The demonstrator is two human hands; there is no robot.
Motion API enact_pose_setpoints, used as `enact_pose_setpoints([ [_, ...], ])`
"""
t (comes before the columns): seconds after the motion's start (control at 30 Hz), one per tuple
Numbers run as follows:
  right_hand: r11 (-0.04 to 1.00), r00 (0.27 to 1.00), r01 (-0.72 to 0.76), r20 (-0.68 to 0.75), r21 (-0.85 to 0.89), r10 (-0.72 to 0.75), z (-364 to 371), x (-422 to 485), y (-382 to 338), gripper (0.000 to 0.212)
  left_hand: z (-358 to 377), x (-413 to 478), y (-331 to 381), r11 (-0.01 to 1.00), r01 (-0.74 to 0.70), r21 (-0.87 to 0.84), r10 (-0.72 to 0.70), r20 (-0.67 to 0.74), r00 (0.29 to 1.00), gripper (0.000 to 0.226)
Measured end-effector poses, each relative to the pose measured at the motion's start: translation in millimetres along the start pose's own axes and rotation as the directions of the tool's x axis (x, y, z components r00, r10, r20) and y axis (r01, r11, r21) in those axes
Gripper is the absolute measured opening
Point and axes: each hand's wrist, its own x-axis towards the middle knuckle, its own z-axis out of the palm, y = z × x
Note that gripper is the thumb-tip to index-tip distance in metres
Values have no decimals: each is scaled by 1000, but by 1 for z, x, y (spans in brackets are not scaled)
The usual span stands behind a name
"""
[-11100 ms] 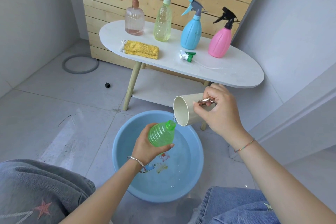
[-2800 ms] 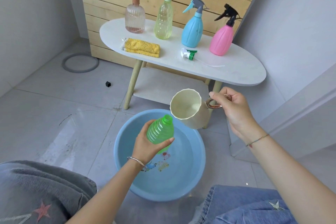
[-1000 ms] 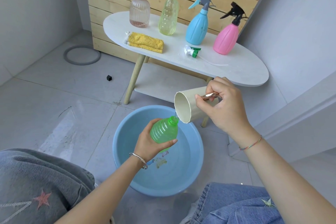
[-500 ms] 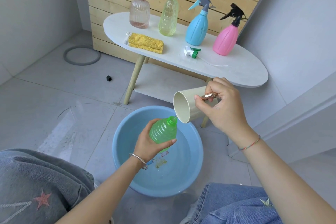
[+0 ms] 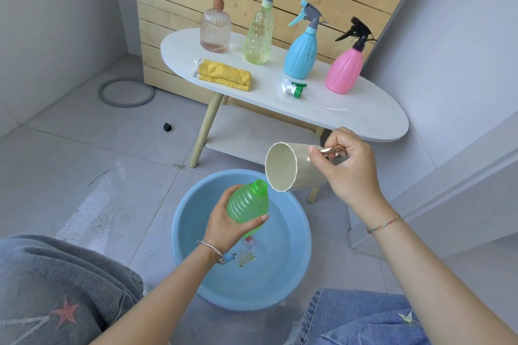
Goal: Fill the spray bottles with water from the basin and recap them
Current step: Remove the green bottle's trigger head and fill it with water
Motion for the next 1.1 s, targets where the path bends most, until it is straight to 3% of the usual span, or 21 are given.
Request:
enact_pose_setpoints([
  [0.23,965,970,240,56,-102,-235,5,-2,-15,31,2,-2,-1,999,-3,31,3,20,1000,74],
  [0.73,842,884,467,153,-270,-441,13,-5,-26,29,2,-1,2,999,-10,45,9,11,1000,76],
  [0.97,823,866,499,154,-272,-475,13,-5,-27,29,3,-2,6,999,-8,35,8,9,1000,67],
  [1.1,905,926,377,58,-196,-373,9,-5,-24,30,5,-2,12,1000,-5,18,5,3,1000,65],
])
